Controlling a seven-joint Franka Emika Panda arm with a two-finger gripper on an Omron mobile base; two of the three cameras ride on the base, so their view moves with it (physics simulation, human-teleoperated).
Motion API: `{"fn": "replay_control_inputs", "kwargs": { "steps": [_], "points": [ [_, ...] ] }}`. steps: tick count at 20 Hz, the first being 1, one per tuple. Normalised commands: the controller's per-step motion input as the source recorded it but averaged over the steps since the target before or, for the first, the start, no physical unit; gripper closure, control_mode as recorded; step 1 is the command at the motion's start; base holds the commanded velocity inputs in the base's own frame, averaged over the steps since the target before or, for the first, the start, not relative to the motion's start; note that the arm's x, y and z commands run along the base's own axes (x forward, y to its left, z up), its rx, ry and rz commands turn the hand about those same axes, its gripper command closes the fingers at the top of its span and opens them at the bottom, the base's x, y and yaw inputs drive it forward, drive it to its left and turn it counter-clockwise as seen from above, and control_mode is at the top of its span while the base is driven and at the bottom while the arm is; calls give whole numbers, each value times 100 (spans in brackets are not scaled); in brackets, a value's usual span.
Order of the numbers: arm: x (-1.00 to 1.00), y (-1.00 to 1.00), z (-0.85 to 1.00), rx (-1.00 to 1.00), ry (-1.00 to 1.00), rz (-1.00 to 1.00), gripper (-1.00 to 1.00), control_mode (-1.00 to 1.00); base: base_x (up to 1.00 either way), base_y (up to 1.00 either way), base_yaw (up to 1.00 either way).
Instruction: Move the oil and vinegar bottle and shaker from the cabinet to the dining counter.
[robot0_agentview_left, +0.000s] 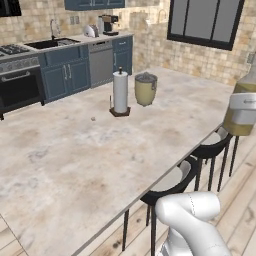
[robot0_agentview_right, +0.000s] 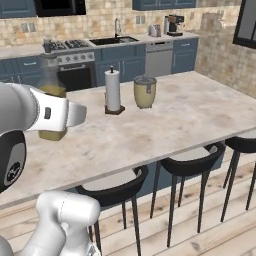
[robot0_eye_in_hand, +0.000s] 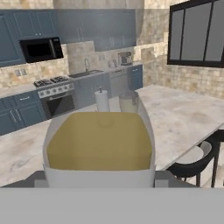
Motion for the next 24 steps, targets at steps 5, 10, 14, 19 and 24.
{"fn": "replay_control_inputs", "kwargs": {
  "steps": [5, 10, 14, 19, 24],
  "points": [
    [0, 0, 0, 0, 0, 0, 100, 100, 2, -3, 2],
    [0, 0, 0, 0, 0, 0, 100, 100, 16, -10, 11],
    [32, -29, -17, 7, 12, 39, 100, -100, 0, 0, 0],
    [42, -27, -26, 8, 5, 49, 100, -100, 0, 0, 0],
    [50, -17, -30, 5, 3, 48, 100, -100, 0, 0, 0]
  ]
}}
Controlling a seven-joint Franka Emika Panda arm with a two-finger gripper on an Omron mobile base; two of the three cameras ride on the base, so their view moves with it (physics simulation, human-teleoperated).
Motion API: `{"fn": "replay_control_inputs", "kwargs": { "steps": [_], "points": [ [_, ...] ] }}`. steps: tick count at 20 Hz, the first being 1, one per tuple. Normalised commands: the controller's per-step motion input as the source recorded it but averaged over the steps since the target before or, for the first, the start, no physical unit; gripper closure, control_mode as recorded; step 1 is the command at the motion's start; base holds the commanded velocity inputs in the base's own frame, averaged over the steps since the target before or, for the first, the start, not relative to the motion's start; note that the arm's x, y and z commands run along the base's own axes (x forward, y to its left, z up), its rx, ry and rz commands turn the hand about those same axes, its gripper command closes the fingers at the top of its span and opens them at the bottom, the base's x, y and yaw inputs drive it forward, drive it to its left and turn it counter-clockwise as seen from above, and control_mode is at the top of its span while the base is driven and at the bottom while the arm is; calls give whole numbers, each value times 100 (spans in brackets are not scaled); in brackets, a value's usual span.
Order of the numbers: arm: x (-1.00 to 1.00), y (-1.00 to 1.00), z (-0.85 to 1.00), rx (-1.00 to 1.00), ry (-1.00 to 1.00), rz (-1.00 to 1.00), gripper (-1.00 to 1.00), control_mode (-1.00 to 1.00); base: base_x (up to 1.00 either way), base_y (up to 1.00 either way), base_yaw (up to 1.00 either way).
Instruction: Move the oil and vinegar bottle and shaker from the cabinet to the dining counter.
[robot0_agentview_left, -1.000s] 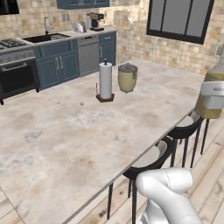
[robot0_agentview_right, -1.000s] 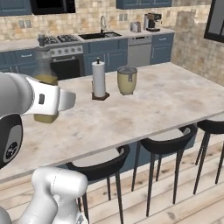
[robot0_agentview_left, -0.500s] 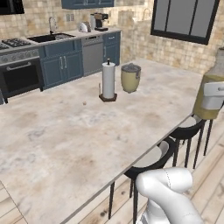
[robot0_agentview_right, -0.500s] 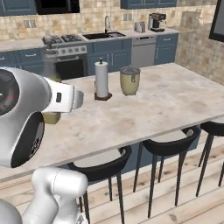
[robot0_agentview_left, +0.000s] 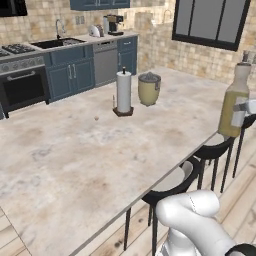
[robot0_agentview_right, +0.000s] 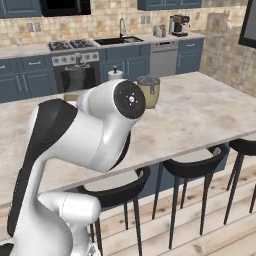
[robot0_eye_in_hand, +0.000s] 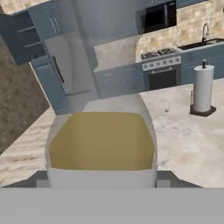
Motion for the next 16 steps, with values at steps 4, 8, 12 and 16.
{"fn": "replay_control_inputs", "kwargs": {
  "steps": [4, 8, 12, 16],
  "points": [
    [43, 5, -33, 0, -1, 29, 100, -100, 0, 0, 0],
    [41, 22, -42, 0, -1, 16, 100, -100, 0, 0, 0],
    [48, 24, -40, 0, 0, 9, 100, -100, 0, 0, 0],
    [35, 26, -40, 1, 0, 0, 100, -100, 0, 0, 0]
  ]
}}
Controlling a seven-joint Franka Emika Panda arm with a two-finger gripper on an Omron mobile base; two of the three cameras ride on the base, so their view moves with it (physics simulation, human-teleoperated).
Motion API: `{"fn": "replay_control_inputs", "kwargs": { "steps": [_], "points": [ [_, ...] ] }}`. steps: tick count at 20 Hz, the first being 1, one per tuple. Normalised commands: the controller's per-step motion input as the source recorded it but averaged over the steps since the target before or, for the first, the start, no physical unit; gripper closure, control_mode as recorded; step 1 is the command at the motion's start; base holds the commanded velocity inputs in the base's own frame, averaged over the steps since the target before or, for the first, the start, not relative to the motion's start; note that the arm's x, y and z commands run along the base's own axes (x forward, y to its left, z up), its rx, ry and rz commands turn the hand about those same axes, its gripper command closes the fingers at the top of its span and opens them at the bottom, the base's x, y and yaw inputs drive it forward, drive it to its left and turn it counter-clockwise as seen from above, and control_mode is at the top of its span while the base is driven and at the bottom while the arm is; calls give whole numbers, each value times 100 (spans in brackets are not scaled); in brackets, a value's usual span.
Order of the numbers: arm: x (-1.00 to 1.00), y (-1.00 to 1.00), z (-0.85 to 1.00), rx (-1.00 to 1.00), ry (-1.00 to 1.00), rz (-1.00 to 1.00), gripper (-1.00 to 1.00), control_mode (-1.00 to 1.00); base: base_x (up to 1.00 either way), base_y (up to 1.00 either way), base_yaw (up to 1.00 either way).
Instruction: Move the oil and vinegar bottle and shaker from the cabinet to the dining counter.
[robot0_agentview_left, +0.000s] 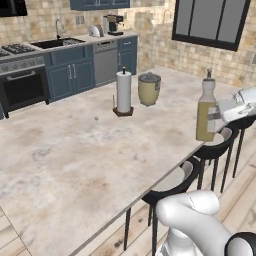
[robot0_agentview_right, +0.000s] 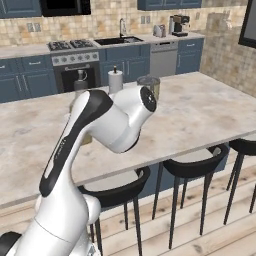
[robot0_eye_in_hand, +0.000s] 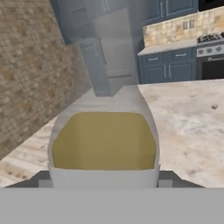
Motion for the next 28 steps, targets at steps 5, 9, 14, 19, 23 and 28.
{"fn": "replay_control_inputs", "kwargs": {
  "steps": [5, 9, 14, 19, 23, 28],
  "points": [
    [33, 17, -43, 5, 0, 0, 100, -100, 0, 0, 0],
    [39, 2, -37, 7, 2, 0, 100, -100, 0, 0, 0],
    [39, 3, -39, 3, 4, 3, 100, -100, 0, 0, 0],
    [34, 1, -37, 0, -4, 6, 100, -100, 0, 0, 0],
    [28, 7, -38, 0, -12, 6, 100, -100, 0, 0, 0],
    [26, 11, -35, 0, -23, 3, 100, -100, 0, 0, 0]
  ]
}}
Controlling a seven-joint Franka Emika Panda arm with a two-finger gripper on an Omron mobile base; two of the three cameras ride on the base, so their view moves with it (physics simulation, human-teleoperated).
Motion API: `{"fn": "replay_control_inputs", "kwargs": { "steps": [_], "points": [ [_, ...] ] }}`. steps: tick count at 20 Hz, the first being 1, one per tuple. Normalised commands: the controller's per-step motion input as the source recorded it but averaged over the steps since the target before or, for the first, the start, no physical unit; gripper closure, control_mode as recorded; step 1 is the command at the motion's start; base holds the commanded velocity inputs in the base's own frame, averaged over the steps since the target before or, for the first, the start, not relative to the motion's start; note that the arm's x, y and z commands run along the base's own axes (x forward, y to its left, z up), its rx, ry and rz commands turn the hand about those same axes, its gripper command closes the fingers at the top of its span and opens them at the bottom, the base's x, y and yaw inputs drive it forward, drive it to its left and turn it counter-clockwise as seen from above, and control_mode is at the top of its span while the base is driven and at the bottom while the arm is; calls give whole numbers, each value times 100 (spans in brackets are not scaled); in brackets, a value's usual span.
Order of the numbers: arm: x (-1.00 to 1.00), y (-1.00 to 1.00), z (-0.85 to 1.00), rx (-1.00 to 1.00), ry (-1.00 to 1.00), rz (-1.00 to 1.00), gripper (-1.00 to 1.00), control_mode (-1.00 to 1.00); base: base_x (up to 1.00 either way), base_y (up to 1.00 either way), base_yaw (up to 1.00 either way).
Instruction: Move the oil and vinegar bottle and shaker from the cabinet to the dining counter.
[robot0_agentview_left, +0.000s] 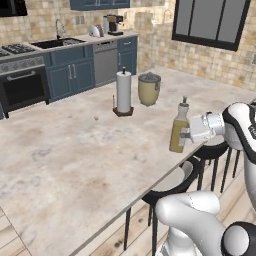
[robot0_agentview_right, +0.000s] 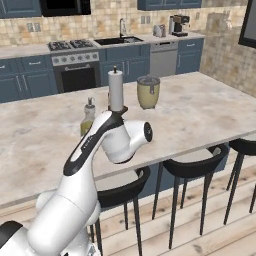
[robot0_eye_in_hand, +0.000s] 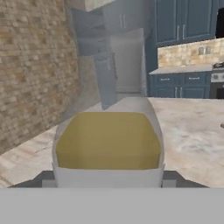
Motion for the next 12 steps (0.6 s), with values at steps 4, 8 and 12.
{"fn": "replay_control_inputs", "kwargs": {
  "steps": [4, 8, 12],
  "points": [
    [30, 7, -28, 0, -21, 0, 100, -100, 0, 0, 0],
    [35, 6, -21, -1, -13, 0, 100, -100, 0, 0, 0],
    [33, 2, -17, -6, -5, 0, 100, -100, 0, 0, 0]
  ]
}}
